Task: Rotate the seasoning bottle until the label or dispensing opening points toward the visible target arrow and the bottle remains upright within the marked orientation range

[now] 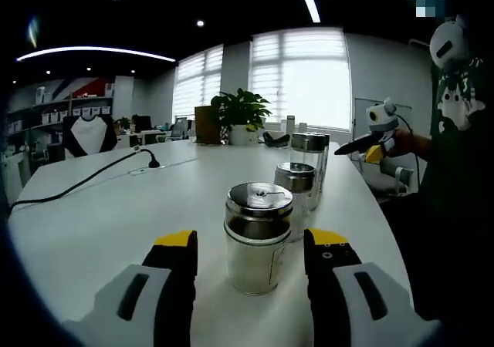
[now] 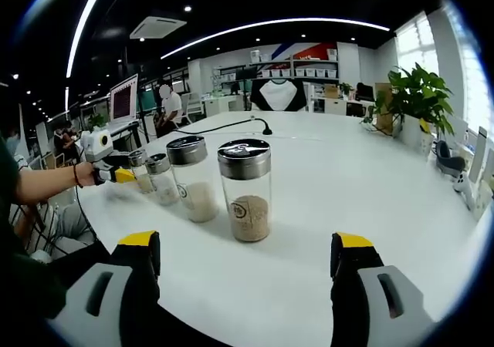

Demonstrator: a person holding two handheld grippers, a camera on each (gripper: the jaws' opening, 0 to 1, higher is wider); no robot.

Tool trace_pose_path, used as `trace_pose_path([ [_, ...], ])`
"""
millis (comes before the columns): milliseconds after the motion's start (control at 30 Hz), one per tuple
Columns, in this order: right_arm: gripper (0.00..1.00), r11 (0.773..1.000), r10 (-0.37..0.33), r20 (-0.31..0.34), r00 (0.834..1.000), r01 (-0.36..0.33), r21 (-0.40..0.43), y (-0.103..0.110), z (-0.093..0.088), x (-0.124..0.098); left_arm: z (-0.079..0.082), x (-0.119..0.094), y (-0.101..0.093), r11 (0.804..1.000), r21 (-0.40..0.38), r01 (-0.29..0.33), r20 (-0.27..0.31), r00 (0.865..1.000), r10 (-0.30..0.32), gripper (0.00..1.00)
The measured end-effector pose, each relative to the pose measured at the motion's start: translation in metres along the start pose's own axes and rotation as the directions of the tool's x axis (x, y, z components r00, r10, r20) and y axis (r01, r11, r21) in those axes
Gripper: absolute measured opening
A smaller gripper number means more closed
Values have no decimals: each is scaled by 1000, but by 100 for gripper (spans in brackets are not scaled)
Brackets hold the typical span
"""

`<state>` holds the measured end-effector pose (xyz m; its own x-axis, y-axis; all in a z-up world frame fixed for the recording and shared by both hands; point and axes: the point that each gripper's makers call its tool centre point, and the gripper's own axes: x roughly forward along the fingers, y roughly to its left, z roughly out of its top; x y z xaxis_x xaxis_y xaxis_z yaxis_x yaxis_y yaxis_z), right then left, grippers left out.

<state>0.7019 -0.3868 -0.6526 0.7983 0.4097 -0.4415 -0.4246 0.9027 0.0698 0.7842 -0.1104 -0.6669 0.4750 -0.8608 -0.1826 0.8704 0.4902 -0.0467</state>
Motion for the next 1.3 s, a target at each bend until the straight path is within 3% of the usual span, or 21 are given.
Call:
trace_pose_path([
  [200,95,1000,3,-8,1000,-3,-11,1,-2,2,4,-22,2,983,-57,-174,17,984,175,65],
  [367,97,1000,6,-1,1000,-6,-21,3,-1,2,1,-35,-10,968,-57,-246,-3,969,246,66],
  [533,99,1000,1,3,1000,-1,-21,4,-1,0,4,-47,-20,932,-99,-348,22,936,352,70],
  [567,99,1000,-1,3,1000,1,-21,4,-1,0,4,-50,-24,921,-105,-374,11,926,377,71],
  [600,99,1000,-3,4,1000,3,-20,4,-2,0,-4,-53,-29,900,-132,-415,-64,910,410,73],
  [633,99,1000,-3,5,1000,3,-17,4,-2,-1,-7,-56,-31,888,-123,-443,-103,896,433,74],
  [667,99,1000,-3,10,1000,3,-9,4,-2,-1,-3,-57,-33,877,-108,-467,-92,884,459,75],
  [700,99,1000,-6,13,1000,6,2,4,-2,-2,2,-57,-36,870,-113,-481,-66,877,476,76],
  [767,99,1000,-9,21,1000,9,20,4,-2,-3,9,-56,-50,867,-172,-468,-32,882,470,79],
  [800,99,1000,-10,24,1000,10,23,4,-2,-3,11,-57,-53,859,-182,-479,-24,875,483,81],
  [900,99,1000,-13,26,1000,12,24,5,-4,-3,16,-61,-57,821,-163,-547,-13,834,552,91],
  [967,99,999,-12,29,1000,11,30,7,-6,-3,19,-61,-60,808,-167,-565,-7,820,572,97],
  [1067,99,999,-16,41,999,15,33,9,-6,-4,27,-64,-63,789,-186,-586,23,800,600,100],
  [1133,100,999,-23,49,999,21,35,8,-6,-4,33,-64,-68,788,-197,-584,41,798,601,100],
  [1233,100,998,-34,58,998,31,45,7,-6,-4,35,-61,-76,801,-188,-569,45,809,585,100],
  [1300,100,998,-39,59,997,36,48,7,-7,-4,38,-63,-78,796,-150,-586,56,799,599,100],
])
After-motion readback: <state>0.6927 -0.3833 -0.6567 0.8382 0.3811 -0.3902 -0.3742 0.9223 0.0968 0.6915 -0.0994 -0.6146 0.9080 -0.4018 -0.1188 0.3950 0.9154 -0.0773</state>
